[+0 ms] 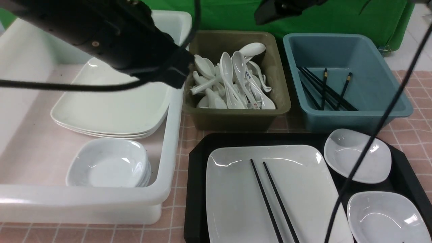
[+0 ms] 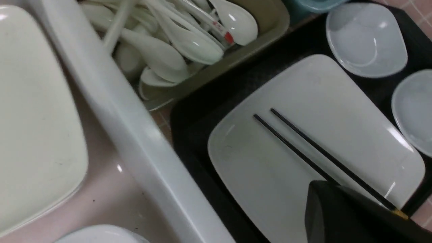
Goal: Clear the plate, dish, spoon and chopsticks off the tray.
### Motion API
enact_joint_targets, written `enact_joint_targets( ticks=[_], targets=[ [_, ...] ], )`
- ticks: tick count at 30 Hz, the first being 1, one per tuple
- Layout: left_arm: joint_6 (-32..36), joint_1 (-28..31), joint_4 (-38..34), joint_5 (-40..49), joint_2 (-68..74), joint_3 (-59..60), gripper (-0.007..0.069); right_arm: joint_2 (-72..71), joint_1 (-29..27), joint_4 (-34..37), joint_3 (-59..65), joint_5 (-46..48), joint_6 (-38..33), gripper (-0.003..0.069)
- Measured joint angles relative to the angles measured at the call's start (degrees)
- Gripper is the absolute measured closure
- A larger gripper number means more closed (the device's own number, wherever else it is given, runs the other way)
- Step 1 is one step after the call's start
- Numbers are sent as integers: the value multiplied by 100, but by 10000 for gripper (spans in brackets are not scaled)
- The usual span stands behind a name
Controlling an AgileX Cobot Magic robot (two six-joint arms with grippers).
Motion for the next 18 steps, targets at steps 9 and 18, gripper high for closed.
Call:
enact_joint_targets(
  ticks=[9, 18],
  targets=[
    [-10, -1160, 129, -341, -239, 1040, 627, -2399, 350, -907, 4602, -32, -161, 337],
    [-29, -1203, 103, -1099, -278, 2244, 627, -2598, 1564, -1898, 7631, -1315, 508, 4]
  ],
)
